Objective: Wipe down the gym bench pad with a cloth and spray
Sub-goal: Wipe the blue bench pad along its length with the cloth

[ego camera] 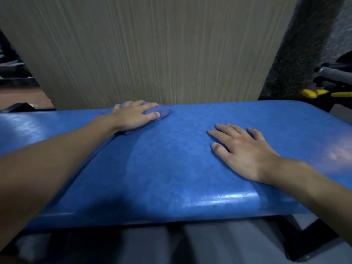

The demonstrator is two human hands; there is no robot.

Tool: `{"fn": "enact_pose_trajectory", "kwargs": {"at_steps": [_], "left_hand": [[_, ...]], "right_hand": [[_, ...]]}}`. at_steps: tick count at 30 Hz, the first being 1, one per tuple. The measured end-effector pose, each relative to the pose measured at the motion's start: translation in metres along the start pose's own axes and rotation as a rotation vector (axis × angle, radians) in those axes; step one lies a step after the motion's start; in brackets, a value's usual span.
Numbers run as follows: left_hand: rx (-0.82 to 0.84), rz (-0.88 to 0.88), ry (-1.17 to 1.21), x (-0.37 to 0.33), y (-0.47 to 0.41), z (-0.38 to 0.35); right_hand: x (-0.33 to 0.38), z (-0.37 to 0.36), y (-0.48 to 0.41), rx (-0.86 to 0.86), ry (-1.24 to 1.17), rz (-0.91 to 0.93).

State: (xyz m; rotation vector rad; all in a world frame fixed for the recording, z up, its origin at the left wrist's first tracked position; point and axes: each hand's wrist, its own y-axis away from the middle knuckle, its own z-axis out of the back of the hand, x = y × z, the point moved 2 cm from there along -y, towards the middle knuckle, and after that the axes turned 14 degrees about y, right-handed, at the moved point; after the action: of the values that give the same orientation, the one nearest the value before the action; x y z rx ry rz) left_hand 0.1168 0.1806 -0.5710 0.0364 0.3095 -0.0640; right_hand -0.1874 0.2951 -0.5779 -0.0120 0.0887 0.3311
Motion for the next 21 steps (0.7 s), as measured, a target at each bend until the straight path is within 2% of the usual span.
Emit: {"fn": "enact_pose_trajectory", "kwargs": {"at_steps": [3,11,14,16,18,21], "left_hand": [[0.035,-0.07,-0.005,-0.014,0.038,-0.008],[0.192,-0.506,-0.157,-0.067,0.181,-0.025],[0.207,-0.522,-0.156,-0.069,0.186,-0.022],[0.191,-0.504,-0.143,-0.065,0.172,-0.021],[0.173,-0.462,-0.126,-0.056,0.15,-0.019],[0.119,-0.366,-0.058,-0.034,0.107,-0.013]], "right_hand": [[0.001,0.001,0.001,-0.007,-0.008,-0.002],[0.003,0.004,0.004,-0.028,-0.015,-0.002],[0.005,0.007,0.004,-0.055,0.033,-0.02],[0.009,0.01,0.0,-0.087,-0.021,-0.029],[0.019,0.012,-0.004,-0.101,-0.107,-0.015],[0.038,0.01,-0.009,-0.077,-0.068,0.061]]}}
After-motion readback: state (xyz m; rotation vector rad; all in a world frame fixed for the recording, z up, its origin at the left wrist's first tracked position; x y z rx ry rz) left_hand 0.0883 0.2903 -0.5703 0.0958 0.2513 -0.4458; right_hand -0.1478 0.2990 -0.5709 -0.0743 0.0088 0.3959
